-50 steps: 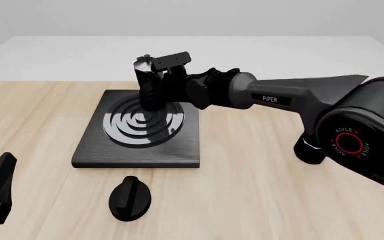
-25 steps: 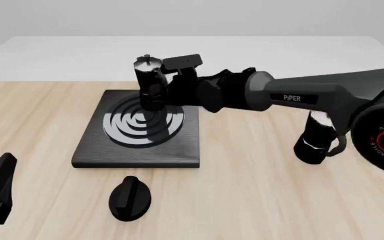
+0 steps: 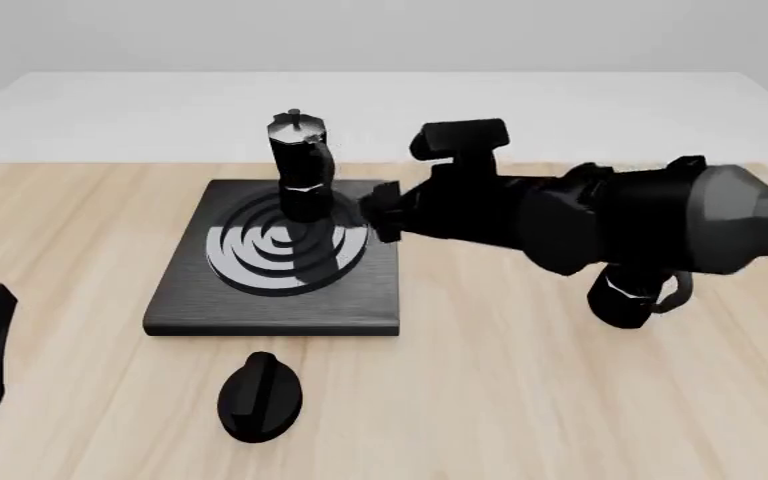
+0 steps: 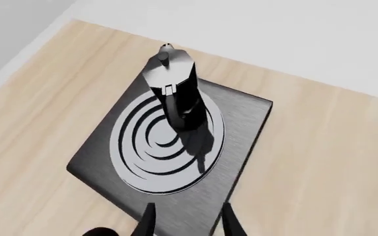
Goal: Put both moka pots on the stove.
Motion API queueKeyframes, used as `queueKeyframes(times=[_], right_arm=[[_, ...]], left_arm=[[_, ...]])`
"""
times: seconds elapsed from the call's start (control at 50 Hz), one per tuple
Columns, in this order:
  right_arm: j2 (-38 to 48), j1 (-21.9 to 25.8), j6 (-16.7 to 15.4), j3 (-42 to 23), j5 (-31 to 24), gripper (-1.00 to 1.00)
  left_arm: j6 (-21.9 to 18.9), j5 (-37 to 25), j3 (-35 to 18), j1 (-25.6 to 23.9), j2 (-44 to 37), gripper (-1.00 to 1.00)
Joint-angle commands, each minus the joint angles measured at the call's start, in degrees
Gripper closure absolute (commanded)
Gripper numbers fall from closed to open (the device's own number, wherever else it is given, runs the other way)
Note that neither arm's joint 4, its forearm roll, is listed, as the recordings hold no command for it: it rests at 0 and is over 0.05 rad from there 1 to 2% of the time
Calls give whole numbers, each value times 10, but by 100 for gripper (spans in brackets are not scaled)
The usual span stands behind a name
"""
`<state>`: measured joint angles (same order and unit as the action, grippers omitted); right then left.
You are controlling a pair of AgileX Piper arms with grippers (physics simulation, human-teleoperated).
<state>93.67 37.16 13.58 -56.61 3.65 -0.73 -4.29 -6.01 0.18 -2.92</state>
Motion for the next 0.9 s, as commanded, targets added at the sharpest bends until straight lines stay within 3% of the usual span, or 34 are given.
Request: queueKeyframes(times=[0.02,0.14,0.16,0.24,0.3,0.44,0.82,0.9], right_arm=[[-217,-52,-23,116,-42,-100],[-326,-85,-28,132,-110,-100],[-364,-98,-45,137,-130,-100],[-419,-118,-55,137,-168,-100],[-438,-132,-48,133,-193,-100],[-492,-160,-68,129,-242,-100],[-649,-304,-100,48,-421,-100],[-667,-316,-101,48,-445,-100]], left_arm=[[2,-5,-12,1,-5,-100],[2,-13,-14,1,0,-100],[2,-13,-14,1,0,-100],[2,-13,-14,1,0,-100],[2,-13,-14,1,0,-100],[2,-13,-14,1,0,-100],[2,-13,-14,1,0,-100],[2,-13,-14,1,0,-100]])
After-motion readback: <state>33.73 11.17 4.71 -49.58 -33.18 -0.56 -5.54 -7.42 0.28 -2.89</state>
